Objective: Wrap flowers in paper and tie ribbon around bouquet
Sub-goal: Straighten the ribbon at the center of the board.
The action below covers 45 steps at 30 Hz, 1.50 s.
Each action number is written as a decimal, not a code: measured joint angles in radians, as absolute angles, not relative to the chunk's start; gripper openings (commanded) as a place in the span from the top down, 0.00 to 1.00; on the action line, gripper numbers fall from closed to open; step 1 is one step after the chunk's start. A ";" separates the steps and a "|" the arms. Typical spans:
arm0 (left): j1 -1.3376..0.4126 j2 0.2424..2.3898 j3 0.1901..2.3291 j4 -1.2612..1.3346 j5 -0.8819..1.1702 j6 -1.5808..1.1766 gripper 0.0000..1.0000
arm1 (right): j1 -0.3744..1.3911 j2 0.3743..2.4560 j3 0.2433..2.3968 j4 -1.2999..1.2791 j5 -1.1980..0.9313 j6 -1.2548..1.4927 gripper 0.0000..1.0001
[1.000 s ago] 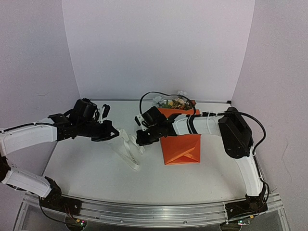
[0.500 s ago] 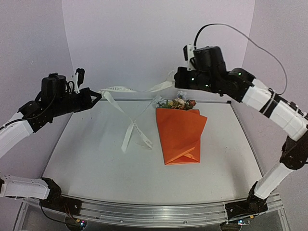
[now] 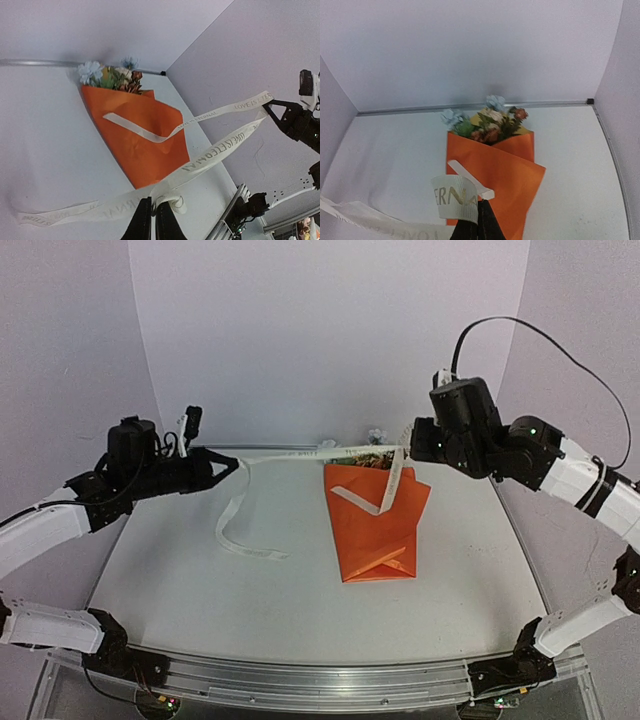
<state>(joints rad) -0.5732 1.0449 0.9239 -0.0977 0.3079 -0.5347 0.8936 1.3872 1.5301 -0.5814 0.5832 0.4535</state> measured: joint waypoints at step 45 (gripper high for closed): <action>-0.668 1.685 1.045 -0.421 -0.121 -1.060 1.00 | 0.705 1.181 0.972 -0.562 0.502 0.757 1.00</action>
